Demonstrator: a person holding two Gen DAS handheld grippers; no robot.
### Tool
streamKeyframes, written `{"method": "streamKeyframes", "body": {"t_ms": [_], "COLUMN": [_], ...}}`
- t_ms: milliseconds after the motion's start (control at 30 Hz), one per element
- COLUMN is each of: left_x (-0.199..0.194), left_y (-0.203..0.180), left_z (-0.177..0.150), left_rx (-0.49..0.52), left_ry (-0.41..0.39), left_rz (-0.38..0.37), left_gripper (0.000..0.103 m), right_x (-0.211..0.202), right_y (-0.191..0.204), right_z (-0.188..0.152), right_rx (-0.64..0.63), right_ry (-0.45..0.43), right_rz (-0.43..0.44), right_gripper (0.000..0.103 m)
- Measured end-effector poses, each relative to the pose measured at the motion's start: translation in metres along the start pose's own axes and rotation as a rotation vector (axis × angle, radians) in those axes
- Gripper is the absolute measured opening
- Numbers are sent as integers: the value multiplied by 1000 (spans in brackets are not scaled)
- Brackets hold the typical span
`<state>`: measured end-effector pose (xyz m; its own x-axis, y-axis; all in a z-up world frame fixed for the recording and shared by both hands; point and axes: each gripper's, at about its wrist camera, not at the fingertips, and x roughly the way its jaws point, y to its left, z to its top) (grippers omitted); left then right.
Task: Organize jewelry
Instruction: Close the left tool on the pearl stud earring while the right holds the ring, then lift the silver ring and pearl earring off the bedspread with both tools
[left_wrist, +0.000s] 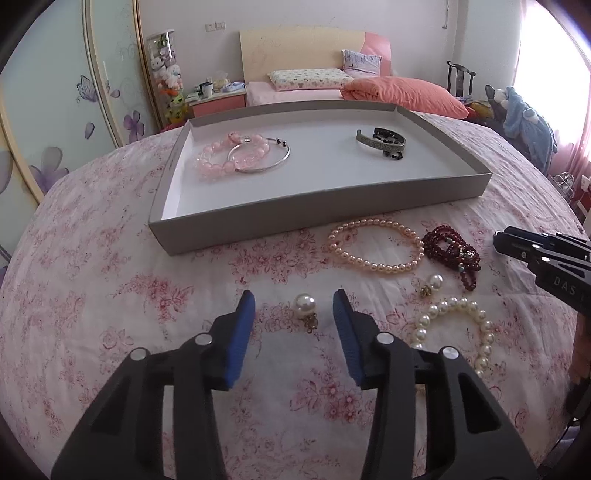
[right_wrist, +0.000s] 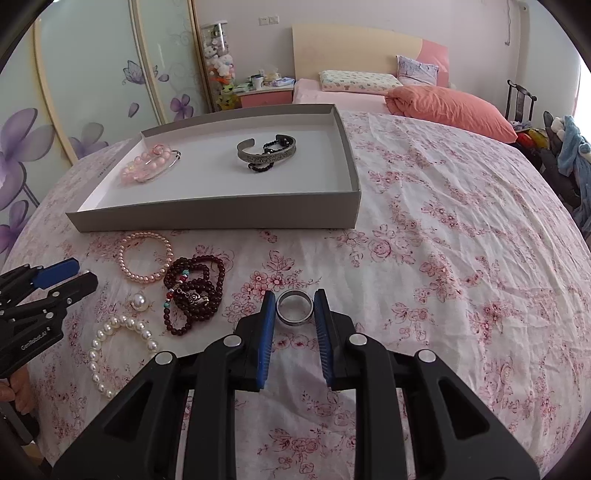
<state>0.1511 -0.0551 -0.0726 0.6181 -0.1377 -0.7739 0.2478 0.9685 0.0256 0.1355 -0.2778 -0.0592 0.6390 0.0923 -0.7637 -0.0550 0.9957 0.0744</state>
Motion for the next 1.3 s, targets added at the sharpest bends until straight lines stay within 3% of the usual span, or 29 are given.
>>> {"method": "streamKeyframes", "body": {"t_ms": [167, 233, 267, 800, 1300], "left_x": [3, 4, 4, -29, -56], "left_y": [-5, -6, -7, 34, 41], "left_z": [2, 3, 3, -2, 6], "left_rx": [4, 5, 8, -61, -97], "left_ry": [7, 7, 6, -65, -163], "left_rz": [4, 6, 11, 91, 128], "left_gripper": [32, 23, 14, 14, 14], "right_x": [0, 0, 0, -19, -35], "right_y": [0, 1, 1, 24, 29], "right_z": [1, 1, 1, 8, 17], "right_rx": [0, -1, 0, -45, -56], "right_ry": [0, 0, 0, -99, -179], "right_rz": [2, 3, 3, 31, 35], "right_gripper": [23, 23, 23, 23, 23]}}
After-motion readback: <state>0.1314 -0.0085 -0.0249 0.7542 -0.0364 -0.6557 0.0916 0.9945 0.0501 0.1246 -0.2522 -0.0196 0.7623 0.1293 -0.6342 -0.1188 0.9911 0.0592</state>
